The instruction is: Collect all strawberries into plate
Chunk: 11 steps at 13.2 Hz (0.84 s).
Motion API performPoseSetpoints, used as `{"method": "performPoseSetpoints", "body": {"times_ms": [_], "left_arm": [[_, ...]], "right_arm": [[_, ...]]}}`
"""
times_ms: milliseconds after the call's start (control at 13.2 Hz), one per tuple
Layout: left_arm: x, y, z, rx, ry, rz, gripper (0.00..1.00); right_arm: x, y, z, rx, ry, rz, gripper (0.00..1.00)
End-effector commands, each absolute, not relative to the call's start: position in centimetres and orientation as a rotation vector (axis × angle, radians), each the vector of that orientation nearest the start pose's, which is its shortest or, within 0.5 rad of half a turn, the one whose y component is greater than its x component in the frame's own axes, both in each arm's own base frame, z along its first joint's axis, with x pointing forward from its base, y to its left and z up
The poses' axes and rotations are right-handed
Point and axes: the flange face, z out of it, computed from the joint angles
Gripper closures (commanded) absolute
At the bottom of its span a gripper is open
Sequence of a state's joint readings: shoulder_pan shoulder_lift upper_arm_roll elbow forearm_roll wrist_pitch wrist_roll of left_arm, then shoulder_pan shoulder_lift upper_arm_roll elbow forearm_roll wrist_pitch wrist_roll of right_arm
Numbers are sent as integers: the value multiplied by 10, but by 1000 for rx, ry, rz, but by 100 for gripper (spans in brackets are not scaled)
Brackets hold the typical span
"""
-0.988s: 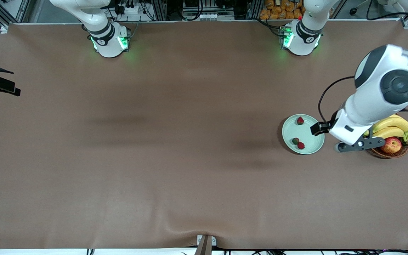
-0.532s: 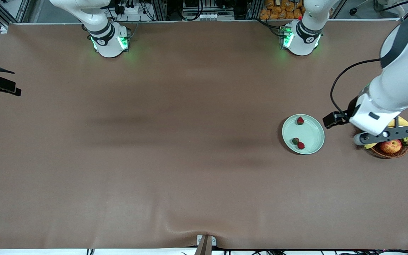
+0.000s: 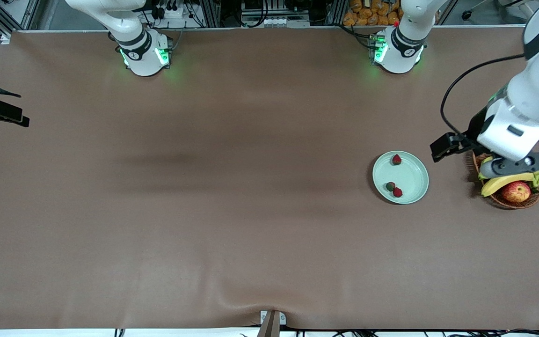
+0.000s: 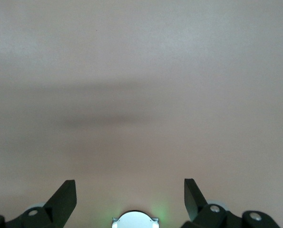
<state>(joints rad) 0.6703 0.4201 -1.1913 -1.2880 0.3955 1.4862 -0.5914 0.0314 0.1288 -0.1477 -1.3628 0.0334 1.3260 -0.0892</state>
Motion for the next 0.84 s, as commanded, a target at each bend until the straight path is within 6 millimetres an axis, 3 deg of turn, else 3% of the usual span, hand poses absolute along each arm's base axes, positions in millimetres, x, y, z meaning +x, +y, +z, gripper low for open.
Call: {"method": "performPoseSetpoints", "body": {"times_ms": [0, 380, 608, 760], "left_arm": [[599, -130, 645, -3116, -270, -67, 0], [592, -131, 658, -3093, -345, -78, 0], [585, -101, 675, -3142, -333, -76, 0], [577, -74, 687, -3178, -236, -93, 0]], "right_arm": [[558, -51, 645, -3111, 64, 252, 0], [556, -50, 644, -3109, 58, 276, 0], [556, -51, 644, -3107, 60, 276, 0], [557, -49, 644, -3109, 55, 274, 0]]}}
